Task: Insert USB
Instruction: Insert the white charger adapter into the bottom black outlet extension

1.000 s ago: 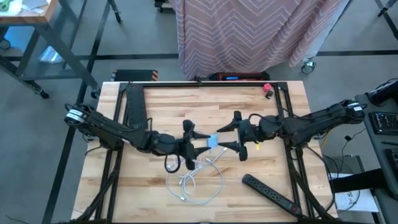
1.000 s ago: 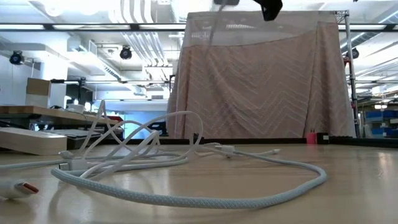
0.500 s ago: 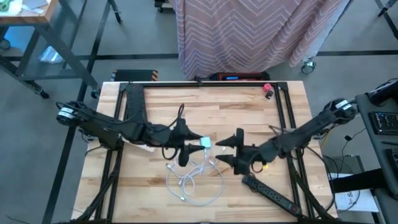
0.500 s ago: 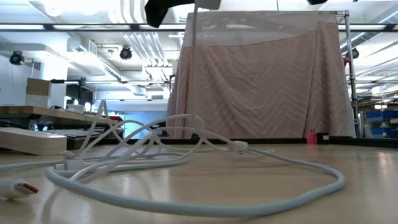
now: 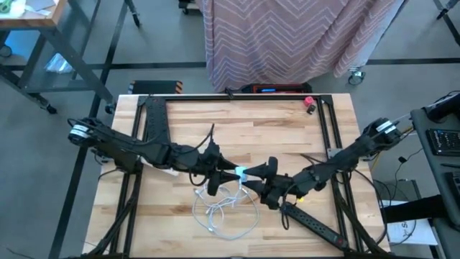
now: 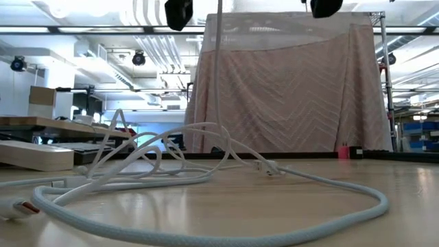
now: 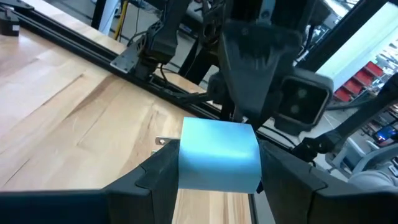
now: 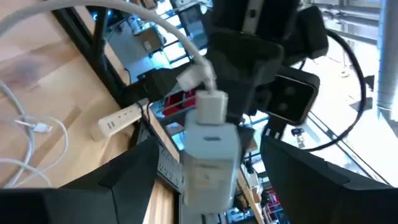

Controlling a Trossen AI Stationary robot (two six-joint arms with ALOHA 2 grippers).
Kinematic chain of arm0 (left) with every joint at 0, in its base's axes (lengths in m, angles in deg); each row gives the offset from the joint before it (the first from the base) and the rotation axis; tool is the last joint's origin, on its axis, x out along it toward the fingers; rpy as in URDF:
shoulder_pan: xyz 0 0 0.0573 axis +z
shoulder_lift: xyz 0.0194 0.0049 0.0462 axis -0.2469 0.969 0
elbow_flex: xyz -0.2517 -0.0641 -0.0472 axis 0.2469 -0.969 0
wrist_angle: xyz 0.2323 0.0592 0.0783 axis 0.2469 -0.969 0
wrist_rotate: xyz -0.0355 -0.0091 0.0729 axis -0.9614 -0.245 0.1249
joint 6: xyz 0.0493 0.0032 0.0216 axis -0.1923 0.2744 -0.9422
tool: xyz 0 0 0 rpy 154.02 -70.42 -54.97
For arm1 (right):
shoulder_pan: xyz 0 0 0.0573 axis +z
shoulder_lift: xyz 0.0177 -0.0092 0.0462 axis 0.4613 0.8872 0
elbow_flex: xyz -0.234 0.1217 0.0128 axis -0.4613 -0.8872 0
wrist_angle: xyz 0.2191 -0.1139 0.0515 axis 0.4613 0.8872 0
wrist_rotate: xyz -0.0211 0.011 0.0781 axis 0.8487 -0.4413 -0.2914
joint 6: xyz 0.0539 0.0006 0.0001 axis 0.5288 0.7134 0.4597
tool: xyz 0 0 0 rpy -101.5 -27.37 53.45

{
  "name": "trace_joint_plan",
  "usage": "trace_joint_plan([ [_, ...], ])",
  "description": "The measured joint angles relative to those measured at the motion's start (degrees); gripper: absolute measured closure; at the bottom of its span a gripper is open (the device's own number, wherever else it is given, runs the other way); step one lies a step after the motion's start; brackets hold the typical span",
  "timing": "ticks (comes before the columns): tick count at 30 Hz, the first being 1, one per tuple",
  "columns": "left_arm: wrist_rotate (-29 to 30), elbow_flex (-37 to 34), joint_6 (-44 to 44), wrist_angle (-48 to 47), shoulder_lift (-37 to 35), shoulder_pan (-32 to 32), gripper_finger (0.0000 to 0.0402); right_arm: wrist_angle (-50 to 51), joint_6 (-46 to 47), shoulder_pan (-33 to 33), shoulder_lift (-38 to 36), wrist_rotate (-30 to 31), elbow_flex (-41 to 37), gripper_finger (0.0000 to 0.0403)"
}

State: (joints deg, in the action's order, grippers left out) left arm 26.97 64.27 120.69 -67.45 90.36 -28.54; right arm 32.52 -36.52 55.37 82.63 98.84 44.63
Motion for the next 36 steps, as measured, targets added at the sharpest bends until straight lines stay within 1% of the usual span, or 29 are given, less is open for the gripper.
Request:
trace_joint_plan([
  [9,-0.20,-0.07,-0.56,0.67,0.67,-0.23,0.0226,0.53,2.22,-2.07,1.42,-0.61,2.48,0.0201],
  [15,-0.15,-0.07,-4.22,2.45,0.67,-0.87,0.0226,4.12,10.01,-2.33,1.35,-0.90,3.46,0.0259],
  [18,-0.65,-0.10,-5.44,2.38,0.67,-0.98,0.0215,7.58,12.93,-2.38,1.29,-0.74,4.56,0.0292],
  [21,-1.20,-0.15,-10.20,2.97,0.58,-1.27,0.0191,11.00,19.41,-2.34,1.15,-2.06,5.85,0.0296],
  [23,-1.80,-0.15,-14.12,3.91,0.14,-1.81,0.0173,13.39,24.85,-2.34,0.16,-5.44,6.03,0.0297],
  [25,-1.88,-0.15,-17.86,3.89,-0.71,-2.64,0.0160,13.52,30.75,-2.37,-1.59,-9.25,5.65,0.0297],
  [27,-1.33,-0.17,-21.51,3.84,-1.62,-4.00,0.0152,14.14,36.46,-1.89,-4.56,-10.23,4.15,0.0297],
  [29,1.92,-0.83,-25.27,4.80,-2.33,-6.62,0.0151,14.33,42.22,-1.03,-7.67,-10.35,1.80,0.0297],
  [31,7.35,-1.57,-28.96,5.60,-2.35,-10.25,0.0154,14.83,48.80,0.62,-10.49,-8.23,-1.41,0.0297],
  [32,10.60,-2.02,-30.59,5.61,-2.06,-12.04,0.0158,14.81,51.73,1.84,-11.55,-6.27,-2.85,0.0297],
  [34,16.89,-2.75,-33.01,6.83,-0.85,-14.83,0.0167,14.74,57.45,5.25,-12.68,-0.12,-5.76,0.0297],
  [36,20.24,-3.55,-33.37,8.51,0.56,-16.18,0.0176,14.93,63.64,8.85,-12.90,6.18,-8.45,0.0297],
])
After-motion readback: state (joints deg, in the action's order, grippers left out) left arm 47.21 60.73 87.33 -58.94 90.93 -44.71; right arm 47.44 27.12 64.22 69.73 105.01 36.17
